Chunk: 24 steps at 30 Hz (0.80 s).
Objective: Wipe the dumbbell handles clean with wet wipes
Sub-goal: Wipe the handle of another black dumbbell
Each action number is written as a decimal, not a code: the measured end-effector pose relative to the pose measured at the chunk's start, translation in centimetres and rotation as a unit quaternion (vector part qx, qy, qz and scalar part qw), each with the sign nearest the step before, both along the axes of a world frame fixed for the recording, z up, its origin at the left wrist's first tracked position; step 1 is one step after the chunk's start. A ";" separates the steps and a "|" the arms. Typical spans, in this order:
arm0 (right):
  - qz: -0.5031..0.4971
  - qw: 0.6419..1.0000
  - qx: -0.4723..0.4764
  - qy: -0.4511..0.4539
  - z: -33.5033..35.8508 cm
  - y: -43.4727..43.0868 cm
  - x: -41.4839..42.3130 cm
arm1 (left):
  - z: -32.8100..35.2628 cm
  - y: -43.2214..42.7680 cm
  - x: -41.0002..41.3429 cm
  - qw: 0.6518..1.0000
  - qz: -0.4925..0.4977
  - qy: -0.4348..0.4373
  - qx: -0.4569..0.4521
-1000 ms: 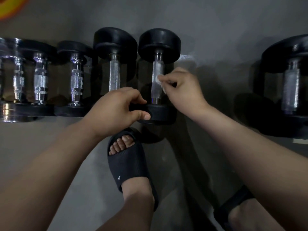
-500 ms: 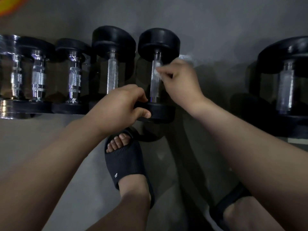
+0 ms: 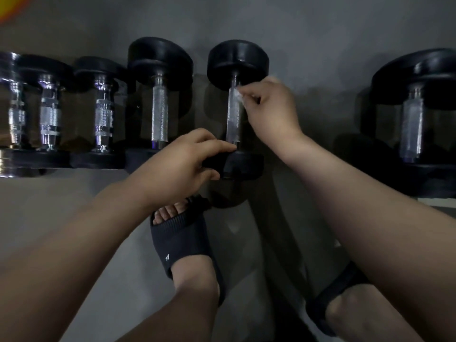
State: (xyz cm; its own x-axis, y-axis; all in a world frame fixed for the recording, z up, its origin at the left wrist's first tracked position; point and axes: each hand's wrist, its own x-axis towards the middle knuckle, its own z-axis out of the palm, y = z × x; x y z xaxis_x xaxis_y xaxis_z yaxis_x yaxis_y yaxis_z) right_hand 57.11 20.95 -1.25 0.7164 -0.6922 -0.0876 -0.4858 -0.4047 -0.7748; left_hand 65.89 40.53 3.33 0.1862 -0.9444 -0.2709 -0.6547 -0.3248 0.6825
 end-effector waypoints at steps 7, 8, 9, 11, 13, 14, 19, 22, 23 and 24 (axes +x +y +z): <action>0.003 1.000 -0.015 -0.018 -0.5 0.8 -2.8 | -0.7 -0.9 -1.4 0.998 0.037 -0.027 -0.035; 0.009 0.999 -0.027 -0.018 -0.4 0.6 -2.8 | -0.8 -0.9 -1.7 0.997 0.067 -0.026 -0.036; 0.008 0.999 -0.036 -0.020 -0.2 0.3 -2.4 | -0.8 -1.0 -2.0 0.995 0.094 -0.028 -0.031; -0.004 0.999 -0.043 -0.012 0.0 -0.4 -1.2 | -0.9 -1.2 -2.5 0.992 0.122 -0.038 -0.003; -0.016 0.999 -0.043 0.003 0.1 -0.6 -0.5 | -0.9 -1.5 -2.8 0.991 0.125 -0.037 0.021; -0.017 0.999 -0.044 0.004 0.1 -0.4 -0.7 | -0.8 -1.6 -2.9 0.992 0.122 -0.031 0.022; 0.012 0.998 -0.061 -0.001 -0.1 0.3 -2.4 | -0.6 -1.7 -2.6 0.995 0.100 0.001 0.010; -0.024 0.999 -0.030 0.007 0.0 -0.8 -0.8 | -0.7 -1.5 -2.3 0.996 0.087 0.007 0.000; -0.040 0.999 -0.018 0.005 -0.1 -0.8 -0.5 | -0.9 -1.4 -2.3 0.996 0.086 0.009 -0.004; -0.049 0.999 -0.009 0.000 -0.2 -0.5 -0.6 | -1.0 -1.3 -2.3 0.996 0.088 0.012 -0.005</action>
